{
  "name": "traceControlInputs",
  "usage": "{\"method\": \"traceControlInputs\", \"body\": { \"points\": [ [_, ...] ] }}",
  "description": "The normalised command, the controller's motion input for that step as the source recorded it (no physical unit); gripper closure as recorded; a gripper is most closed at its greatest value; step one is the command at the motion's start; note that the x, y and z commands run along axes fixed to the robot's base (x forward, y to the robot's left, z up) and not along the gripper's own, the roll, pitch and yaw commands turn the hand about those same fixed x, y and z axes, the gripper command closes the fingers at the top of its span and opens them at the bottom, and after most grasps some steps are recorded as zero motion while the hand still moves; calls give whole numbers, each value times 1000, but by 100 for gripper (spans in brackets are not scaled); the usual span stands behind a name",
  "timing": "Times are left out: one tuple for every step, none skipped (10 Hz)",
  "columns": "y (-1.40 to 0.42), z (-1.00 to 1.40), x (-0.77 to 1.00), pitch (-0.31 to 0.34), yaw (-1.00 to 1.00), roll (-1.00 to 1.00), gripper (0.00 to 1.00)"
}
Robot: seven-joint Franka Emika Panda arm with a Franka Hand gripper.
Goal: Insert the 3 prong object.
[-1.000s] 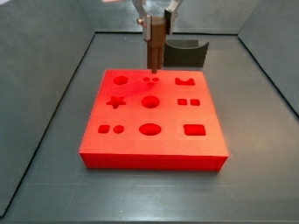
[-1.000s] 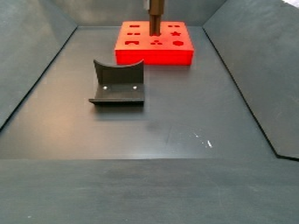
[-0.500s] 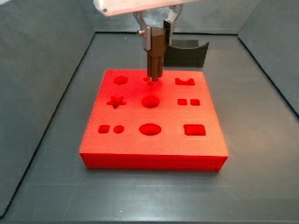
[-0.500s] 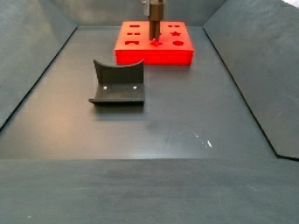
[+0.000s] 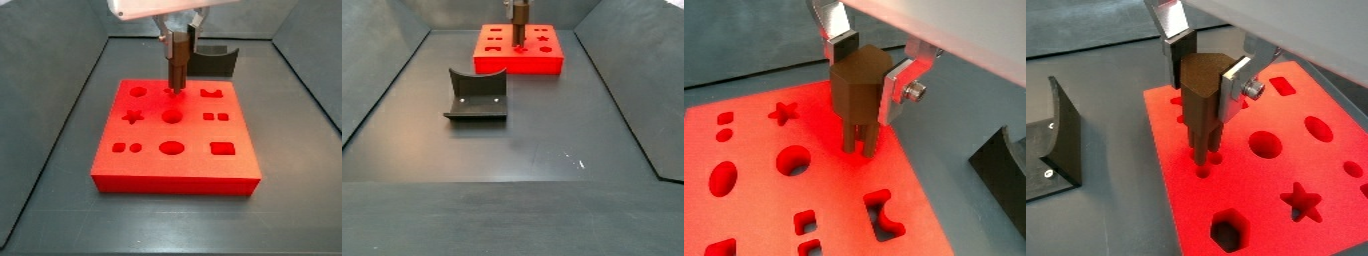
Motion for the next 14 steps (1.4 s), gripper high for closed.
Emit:
{"method": "traceControlInputs", "body": {
  "points": [
    [0, -117, 274, 394, -143, 63, 100],
    [0, -94, 189, 381, -117, 36, 100],
    [0, -14, 89, 403, -174, 0, 100],
    [0, 14, 0, 413, -197, 0, 100],
    [0, -66, -100, 6, 0, -1, 100],
    [0, -63, -117, -36, 0, -47, 100],
    [0, -77, -80, -230, 0, -107, 100],
    [0, -206, -40, -344, 154, -149, 100],
    [0, -211, -34, -327, 249, -150, 100],
    [0, -69, -151, -350, 243, -167, 100],
    [0, 0, -80, -286, 171, -84, 100],
    [0, 0, -134, -131, 97, 0, 100],
    [0, 0, -97, -93, 71, 0, 100],
    [0, 0, -151, -81, 23, 0, 100]
  ]
}}
